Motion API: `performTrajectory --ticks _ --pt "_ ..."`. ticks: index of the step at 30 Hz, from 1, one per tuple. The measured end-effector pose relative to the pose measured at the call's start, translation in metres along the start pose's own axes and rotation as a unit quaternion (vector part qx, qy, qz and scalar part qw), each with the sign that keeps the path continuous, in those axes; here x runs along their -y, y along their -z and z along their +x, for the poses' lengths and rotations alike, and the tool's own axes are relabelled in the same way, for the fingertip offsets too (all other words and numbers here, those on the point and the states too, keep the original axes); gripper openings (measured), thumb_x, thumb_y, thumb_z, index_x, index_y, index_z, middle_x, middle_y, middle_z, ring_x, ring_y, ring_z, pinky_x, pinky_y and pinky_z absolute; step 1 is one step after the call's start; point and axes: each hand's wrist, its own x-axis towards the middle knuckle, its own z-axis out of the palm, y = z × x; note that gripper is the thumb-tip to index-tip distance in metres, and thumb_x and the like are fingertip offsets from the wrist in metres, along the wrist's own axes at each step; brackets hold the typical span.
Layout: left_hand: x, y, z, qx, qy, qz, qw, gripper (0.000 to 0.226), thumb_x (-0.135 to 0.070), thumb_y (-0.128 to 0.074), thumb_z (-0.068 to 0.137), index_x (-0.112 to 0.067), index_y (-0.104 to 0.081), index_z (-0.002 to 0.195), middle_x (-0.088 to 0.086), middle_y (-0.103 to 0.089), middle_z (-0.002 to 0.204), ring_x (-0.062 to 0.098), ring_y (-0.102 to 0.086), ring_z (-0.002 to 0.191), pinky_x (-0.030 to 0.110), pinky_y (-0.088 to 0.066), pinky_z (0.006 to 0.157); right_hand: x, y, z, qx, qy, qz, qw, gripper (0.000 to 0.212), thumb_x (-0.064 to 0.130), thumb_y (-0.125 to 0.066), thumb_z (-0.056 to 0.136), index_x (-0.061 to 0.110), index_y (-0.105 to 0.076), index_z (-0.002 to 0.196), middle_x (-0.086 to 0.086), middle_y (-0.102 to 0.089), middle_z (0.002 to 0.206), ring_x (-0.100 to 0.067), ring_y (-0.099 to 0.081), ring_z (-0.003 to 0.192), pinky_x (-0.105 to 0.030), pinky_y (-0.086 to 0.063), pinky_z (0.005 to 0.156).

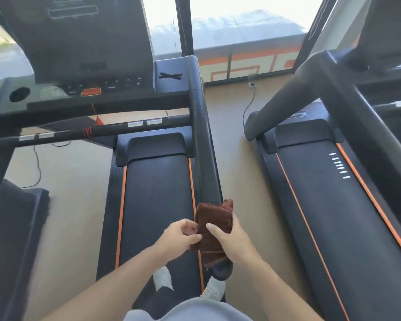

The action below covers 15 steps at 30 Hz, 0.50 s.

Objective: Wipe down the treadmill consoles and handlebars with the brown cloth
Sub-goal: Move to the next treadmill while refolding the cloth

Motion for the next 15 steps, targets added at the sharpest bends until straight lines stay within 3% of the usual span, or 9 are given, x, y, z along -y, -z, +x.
performTrajectory --ticks 3,5,7,11,15 --pt "-0.003 0.008 0.006 0.04 0.016 0.036 0.998 0.024 -0.015 -0.076 0.089 -0.011 -0.068 0.111 0.016 -0.075 0.107 0.021 -0.074 0.09 0.029 -0.062 0.08 0.014 -0.022 0.005 -0.078 0.035 -0.075 0.993 0.094 0.051 -0.074 0.084 0.029 -0.021 0.159 0.003 -0.051 0.148 -0.019 -0.055 0.13 -0.037 -0.047 0.109" --pt "-0.005 0.011 0.013 0.041 0.023 0.058 0.997 0.025 -0.015 -0.076 0.088 -0.012 -0.068 0.112 0.012 -0.076 0.107 0.019 -0.073 0.09 0.027 -0.06 0.079 0.028 -0.032 0.011 -0.114 0.074 -0.171 0.976 0.108 0.049 -0.073 0.086 0.023 -0.001 0.163 -0.002 -0.027 0.164 -0.024 -0.036 0.147 -0.041 -0.037 0.117" --pt "-0.006 0.016 0.023 0.011 0.021 0.063 0.998 0.027 -0.017 -0.076 0.087 -0.017 -0.069 0.113 0.003 -0.076 0.104 0.016 -0.074 0.094 0.027 -0.058 0.082 0.046 -0.037 0.024 -0.135 0.097 -0.259 0.952 0.112 0.049 -0.069 0.089 0.017 0.009 0.162 -0.008 -0.013 0.168 -0.028 -0.026 0.152 -0.041 -0.034 0.118" --pt "-0.018 0.038 0.056 -0.061 0.0 0.022 0.998 0.023 -0.022 -0.073 0.088 -0.025 -0.068 0.11 -0.007 -0.075 0.099 0.01 -0.071 0.092 0.035 -0.059 0.09 0.081 -0.045 0.061 -0.173 0.102 -0.342 0.918 0.108 0.051 -0.06 0.093 0.009 0.013 0.16 -0.018 -0.015 0.166 -0.037 -0.034 0.146 -0.046 -0.045 0.108" --pt "-0.043 0.066 0.098 -0.099 -0.046 -0.029 0.994 0.013 -0.023 -0.071 0.09 -0.026 -0.07 0.102 -0.006 -0.076 0.094 0.012 -0.072 0.091 0.039 -0.059 0.09 0.124 -0.043 0.11 -0.217 0.08 -0.36 0.904 0.104 0.061 -0.054 0.093 0.005 0.003 0.16 -0.017 -0.039 0.148 -0.036 -0.055 0.125 -0.045 -0.052 0.091"
